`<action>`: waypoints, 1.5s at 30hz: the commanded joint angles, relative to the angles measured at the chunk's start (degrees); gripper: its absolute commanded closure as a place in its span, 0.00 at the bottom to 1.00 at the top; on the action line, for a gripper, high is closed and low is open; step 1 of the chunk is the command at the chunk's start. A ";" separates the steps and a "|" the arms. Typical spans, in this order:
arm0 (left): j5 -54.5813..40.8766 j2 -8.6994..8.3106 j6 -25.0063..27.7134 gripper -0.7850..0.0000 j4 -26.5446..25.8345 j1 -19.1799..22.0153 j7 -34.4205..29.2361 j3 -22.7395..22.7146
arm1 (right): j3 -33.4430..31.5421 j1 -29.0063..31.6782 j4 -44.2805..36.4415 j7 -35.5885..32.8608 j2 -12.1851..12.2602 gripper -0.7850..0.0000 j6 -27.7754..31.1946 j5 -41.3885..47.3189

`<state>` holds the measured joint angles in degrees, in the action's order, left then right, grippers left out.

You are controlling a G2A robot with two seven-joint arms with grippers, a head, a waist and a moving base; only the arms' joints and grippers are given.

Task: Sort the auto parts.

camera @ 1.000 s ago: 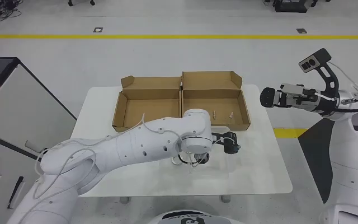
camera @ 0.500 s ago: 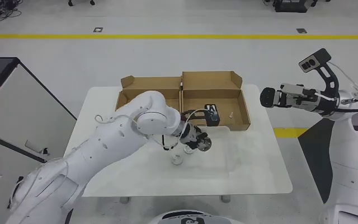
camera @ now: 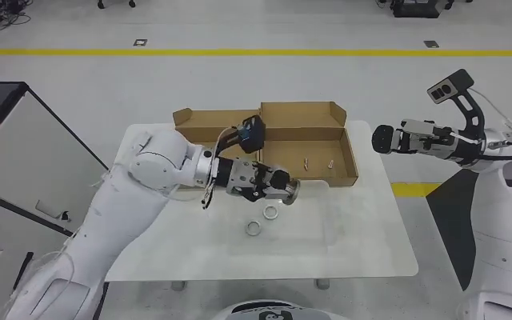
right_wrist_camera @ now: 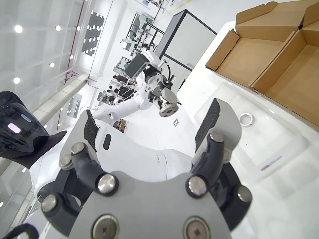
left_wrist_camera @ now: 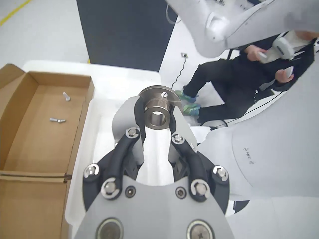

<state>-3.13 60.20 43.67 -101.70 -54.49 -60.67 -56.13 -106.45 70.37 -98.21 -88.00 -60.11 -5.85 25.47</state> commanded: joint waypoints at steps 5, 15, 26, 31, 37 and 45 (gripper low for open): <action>-8.07 -1.36 5.36 1.00 0.49 0.71 5.41 0.23 | 0.00 0.00 0.00 0.00 0.00 0.00 0.00 0.00; -16.16 -4.24 14.33 1.00 1.83 3.30 14.38 3.35 | 0.00 0.00 0.00 0.00 0.00 0.00 0.00 0.00; -19.03 -5.52 14.33 1.00 1.02 4.26 14.38 3.38 | 0.00 0.00 0.00 0.00 0.00 0.00 0.00 0.00; -19.03 -5.52 14.33 1.00 1.02 4.26 14.38 3.38 | 0.00 0.00 0.00 0.00 0.00 0.00 0.00 0.00; -20.59 -5.29 14.33 1.00 -0.36 2.48 17.99 3.05 | 0.00 0.00 0.00 0.00 0.00 0.00 0.00 0.00; -33.20 -4.57 14.33 1.00 -2.70 -0.76 20.34 1.10 | 0.00 0.00 0.00 0.00 0.00 0.00 0.00 0.00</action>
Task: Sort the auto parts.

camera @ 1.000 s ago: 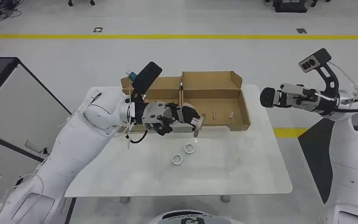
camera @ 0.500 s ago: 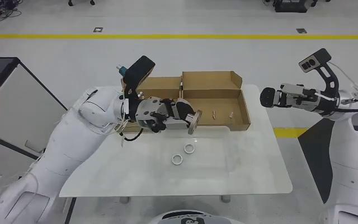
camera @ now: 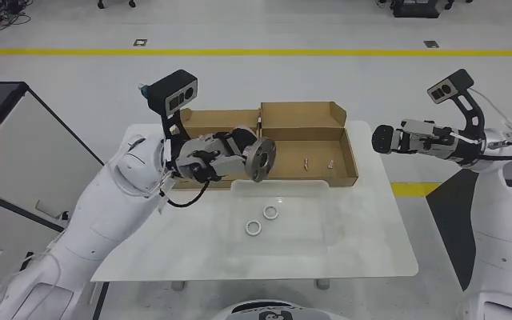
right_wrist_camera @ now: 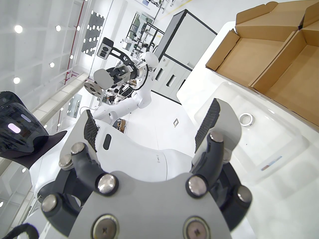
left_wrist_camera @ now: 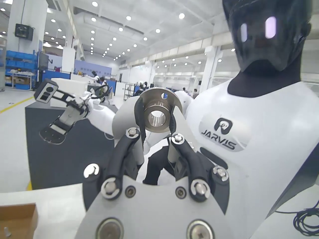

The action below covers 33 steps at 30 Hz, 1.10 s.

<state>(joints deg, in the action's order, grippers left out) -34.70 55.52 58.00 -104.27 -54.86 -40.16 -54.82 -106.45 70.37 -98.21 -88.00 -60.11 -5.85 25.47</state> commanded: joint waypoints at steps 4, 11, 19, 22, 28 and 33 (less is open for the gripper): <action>-7.34 0.79 0.00 1.00 -0.35 -1.71 -2.34 -1.54 | 0.00 0.00 0.00 0.00 0.00 0.00 0.00 0.00; -19.88 2.80 0.00 1.00 -0.17 -3.69 -6.13 -3.53 | 0.00 0.00 0.00 0.00 0.00 0.00 0.00 0.00; -25.51 4.66 0.00 1.00 -0.18 -4.60 -6.13 -3.26 | 0.00 0.00 0.00 0.00 0.00 0.00 0.00 0.00; -27.96 5.31 -0.01 1.00 0.11 -4.63 -6.14 -3.14 | 0.00 0.00 0.00 0.00 0.00 0.00 0.00 0.00; -33.29 6.58 -0.46 1.00 -0.34 -4.78 -6.60 -2.83 | 0.00 0.00 0.00 0.00 0.00 0.00 0.00 0.00; -37.32 7.80 -2.71 1.00 -0.38 -5.36 -8.85 -4.10 | 0.00 0.00 0.00 0.00 0.00 0.00 0.00 0.00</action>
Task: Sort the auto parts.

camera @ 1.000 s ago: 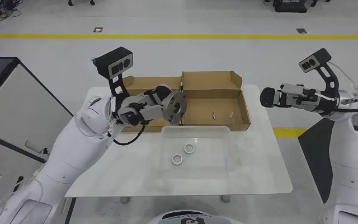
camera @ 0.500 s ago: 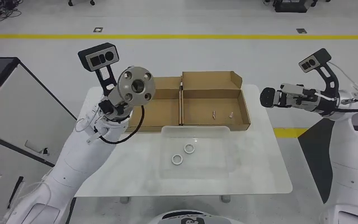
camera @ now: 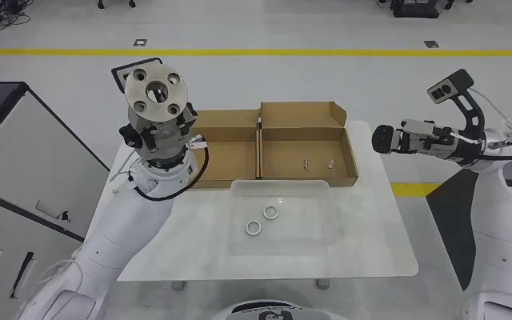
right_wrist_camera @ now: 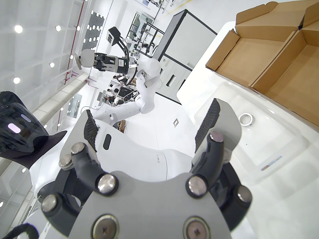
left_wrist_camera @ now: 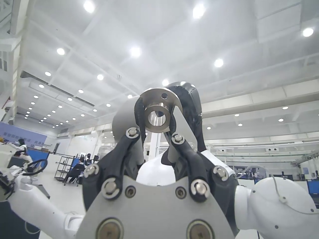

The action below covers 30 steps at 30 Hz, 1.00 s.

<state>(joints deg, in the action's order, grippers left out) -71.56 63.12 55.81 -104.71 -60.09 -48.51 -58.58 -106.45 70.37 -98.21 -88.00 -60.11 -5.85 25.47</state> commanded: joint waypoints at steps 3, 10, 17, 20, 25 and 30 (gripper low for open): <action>-0.63 0.95 -2.00 1.00 0.45 -0.65 -1.98 -1.64 | 0.00 0.00 0.00 0.00 0.00 0.00 0.00 0.00; 6.57 2.32 -3.80 1.00 2.65 -1.60 -3.77 -4.32 | 0.00 0.00 0.00 0.00 0.00 0.00 0.00 0.00; 20.55 2.62 -3.11 1.00 5.04 -1.86 -3.08 -5.84 | 0.00 0.00 0.00 0.00 0.00 0.00 0.00 0.00; 22.85 2.72 -2.12 1.00 5.06 -2.13 -2.08 -5.44 | 0.00 0.00 0.00 0.00 0.00 0.00 0.00 0.00; 16.56 3.12 -1.98 1.00 3.57 -2.00 -1.94 -3.53 | 0.00 0.00 0.00 0.00 0.00 0.00 0.00 0.00; 6.81 3.70 -4.13 1.00 2.04 -2.20 -4.10 -2.84 | 0.00 0.00 0.00 0.00 0.00 0.00 0.00 0.00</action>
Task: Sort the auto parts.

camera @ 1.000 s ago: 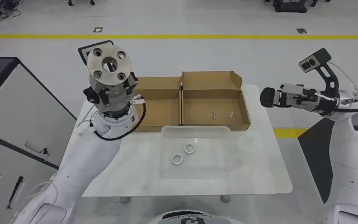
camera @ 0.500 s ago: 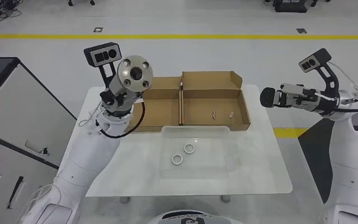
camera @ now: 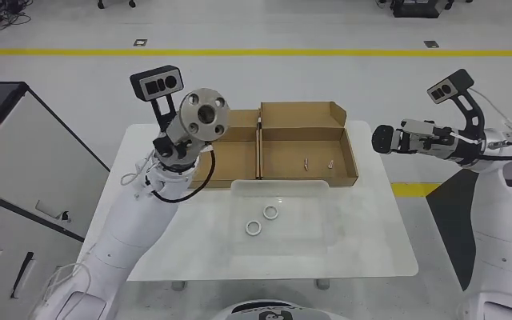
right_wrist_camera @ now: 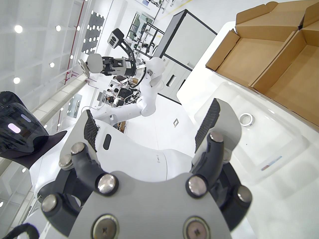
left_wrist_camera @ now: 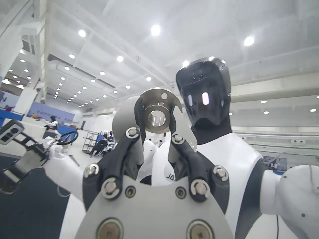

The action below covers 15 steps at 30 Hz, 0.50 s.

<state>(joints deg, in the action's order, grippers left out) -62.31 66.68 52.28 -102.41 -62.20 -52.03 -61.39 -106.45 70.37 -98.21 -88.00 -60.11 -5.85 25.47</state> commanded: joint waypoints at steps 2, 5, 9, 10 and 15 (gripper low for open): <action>-7.15 0.57 -1.57 1.00 -1.41 -0.41 -1.55 -0.16 | 0.00 0.00 0.00 0.00 0.00 0.00 0.00 0.00; -11.48 1.28 -3.91 1.00 -2.11 -0.90 -3.90 -1.38 | 0.00 0.00 0.00 0.00 0.00 0.00 0.00 0.00; -10.65 2.28 -6.75 1.00 -1.73 -1.56 -6.74 -3.58 | 0.00 0.00 0.00 0.00 0.00 0.00 0.00 0.00; -8.50 2.48 -7.16 1.00 -1.60 -1.58 -7.15 -4.25 | 0.00 0.00 0.00 0.00 0.00 0.00 0.00 0.00; -1.18 3.48 -6.96 1.00 -0.79 -2.40 -6.95 -5.60 | 0.00 0.00 0.00 0.00 0.00 0.00 0.00 0.00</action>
<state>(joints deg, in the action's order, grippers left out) -65.53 70.01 45.23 -103.37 -64.54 -59.07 -66.76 -106.45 70.37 -98.21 -88.00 -60.11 -5.85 25.47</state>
